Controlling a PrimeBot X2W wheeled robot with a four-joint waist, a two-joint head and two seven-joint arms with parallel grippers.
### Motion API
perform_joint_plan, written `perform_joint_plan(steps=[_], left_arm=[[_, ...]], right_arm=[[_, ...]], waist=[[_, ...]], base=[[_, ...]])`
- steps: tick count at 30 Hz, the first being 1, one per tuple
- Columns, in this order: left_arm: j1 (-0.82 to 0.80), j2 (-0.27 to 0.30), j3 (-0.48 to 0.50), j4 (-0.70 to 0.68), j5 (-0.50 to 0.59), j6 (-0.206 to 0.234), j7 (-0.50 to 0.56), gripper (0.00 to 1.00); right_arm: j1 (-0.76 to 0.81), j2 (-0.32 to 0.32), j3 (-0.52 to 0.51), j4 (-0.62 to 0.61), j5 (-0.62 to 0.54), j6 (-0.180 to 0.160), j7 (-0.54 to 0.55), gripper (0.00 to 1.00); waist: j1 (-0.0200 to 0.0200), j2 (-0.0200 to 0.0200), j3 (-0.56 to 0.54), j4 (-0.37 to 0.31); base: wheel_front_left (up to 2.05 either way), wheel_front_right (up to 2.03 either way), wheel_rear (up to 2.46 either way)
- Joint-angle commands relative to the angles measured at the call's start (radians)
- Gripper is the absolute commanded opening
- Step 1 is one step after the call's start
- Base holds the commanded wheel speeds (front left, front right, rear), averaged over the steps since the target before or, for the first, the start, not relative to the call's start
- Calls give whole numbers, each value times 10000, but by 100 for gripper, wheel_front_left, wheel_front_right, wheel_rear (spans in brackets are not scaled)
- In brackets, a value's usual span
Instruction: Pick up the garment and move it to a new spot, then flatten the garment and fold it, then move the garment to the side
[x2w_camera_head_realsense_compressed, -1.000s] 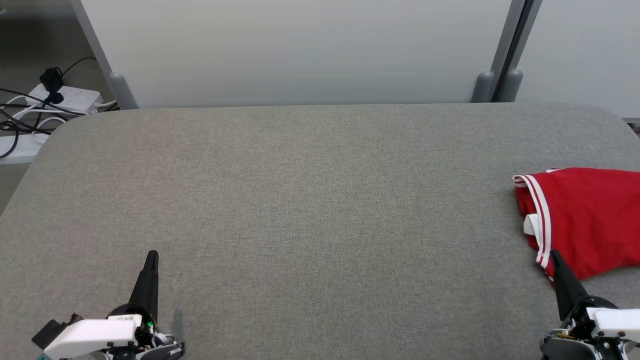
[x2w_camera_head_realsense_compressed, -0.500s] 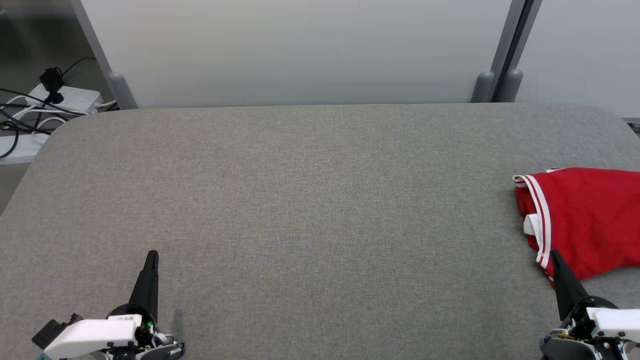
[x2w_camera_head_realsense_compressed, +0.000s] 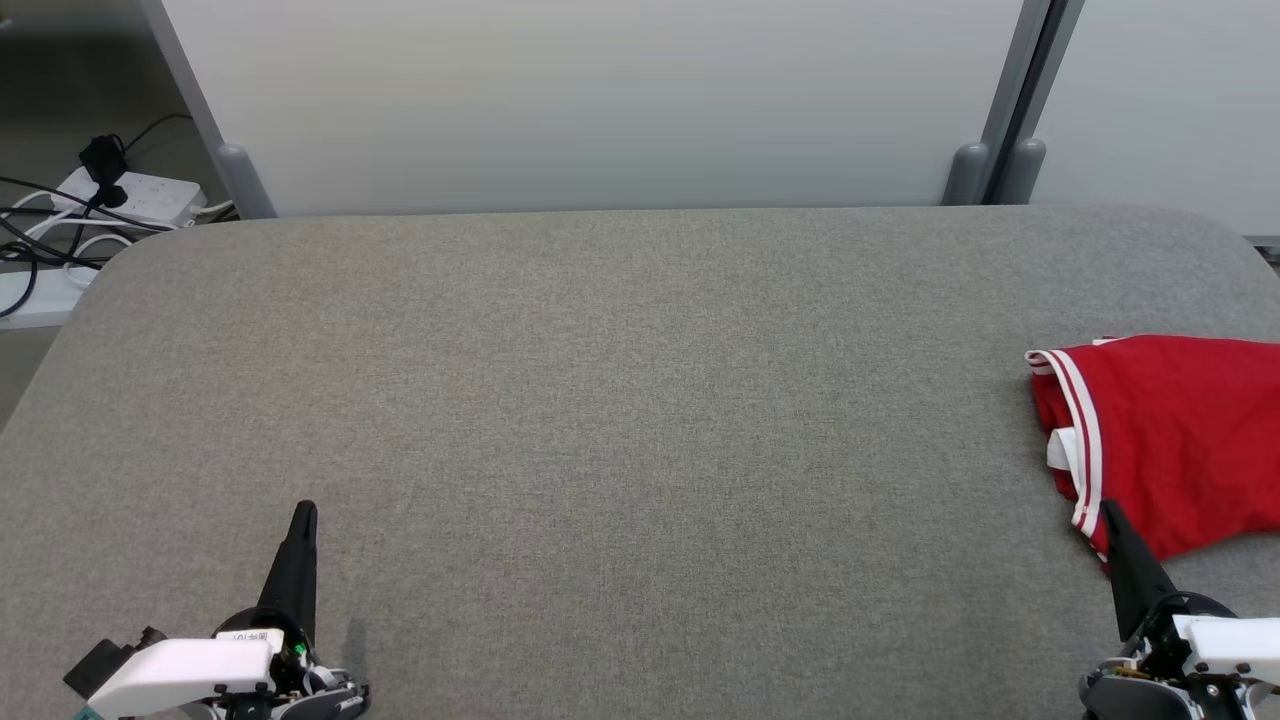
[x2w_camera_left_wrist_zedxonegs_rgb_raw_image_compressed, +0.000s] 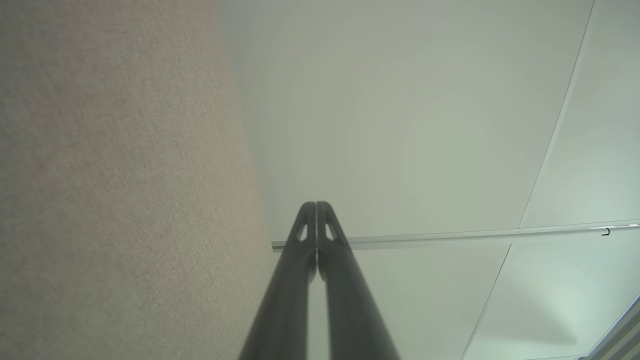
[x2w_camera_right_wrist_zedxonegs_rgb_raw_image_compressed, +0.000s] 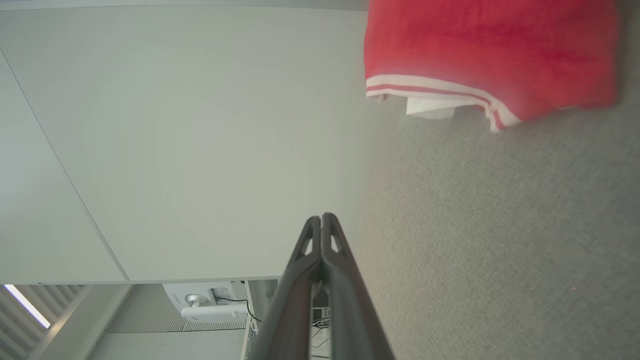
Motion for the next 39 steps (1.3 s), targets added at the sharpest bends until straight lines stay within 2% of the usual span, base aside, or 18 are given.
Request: perform_joint_plan(steps=[1,39], left_arm=[[-581,183,328,-275,-49,-84,65,0],[-580,183,327,-276,-50,-84,64,0]], right_arm=[[-449,-104,152,-301,115,2,75,0],[-449,-104,153,-301,115,2,74,0]], waist=[[0,0,0,0],[0,0,0,0]], base=[[0,0,0],[0,0,0]])
